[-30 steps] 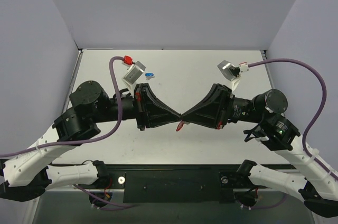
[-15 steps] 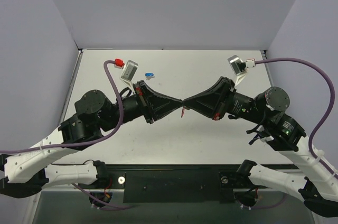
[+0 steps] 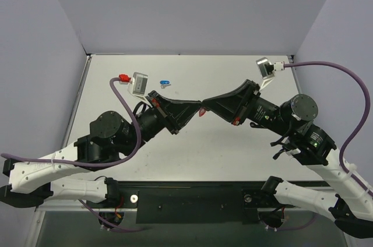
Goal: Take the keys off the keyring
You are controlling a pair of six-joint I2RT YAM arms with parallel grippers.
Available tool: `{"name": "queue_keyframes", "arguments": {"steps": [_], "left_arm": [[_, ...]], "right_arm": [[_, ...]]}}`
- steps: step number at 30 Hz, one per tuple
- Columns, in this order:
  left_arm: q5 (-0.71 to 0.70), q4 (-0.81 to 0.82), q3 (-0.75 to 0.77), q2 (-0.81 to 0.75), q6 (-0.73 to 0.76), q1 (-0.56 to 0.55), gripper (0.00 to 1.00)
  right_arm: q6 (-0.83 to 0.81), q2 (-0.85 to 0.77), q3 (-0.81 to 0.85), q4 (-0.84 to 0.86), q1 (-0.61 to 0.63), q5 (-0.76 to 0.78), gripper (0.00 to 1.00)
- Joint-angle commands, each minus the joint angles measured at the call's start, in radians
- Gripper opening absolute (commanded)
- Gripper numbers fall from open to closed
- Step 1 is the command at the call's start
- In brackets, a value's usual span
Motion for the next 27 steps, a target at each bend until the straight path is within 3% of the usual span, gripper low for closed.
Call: {"name": "queue_keyframes", "arguments": {"steps": [1,8,14,27], "left_arm": [[-0.108,0.158,-0.009,0.024,0.057,-0.087,0.00],[-0.295,0.230,0.005,0.093,0.169,-0.210,0.00],[-0.473,0.383,-0.038,0.127,0.203,-0.269,0.00],[-0.608,0.472,-0.003,0.193,0.278,-0.323,0.00]], "right_arm": [[-0.010,0.016,0.005,-0.003,0.014,0.041,0.00],[-0.022,-0.018,-0.038,0.000,0.014,0.079,0.00],[-0.014,-0.033,-0.062,0.003,0.014,0.133,0.00],[-0.010,-0.041,-0.082,0.003,0.016,0.187,0.00]]}}
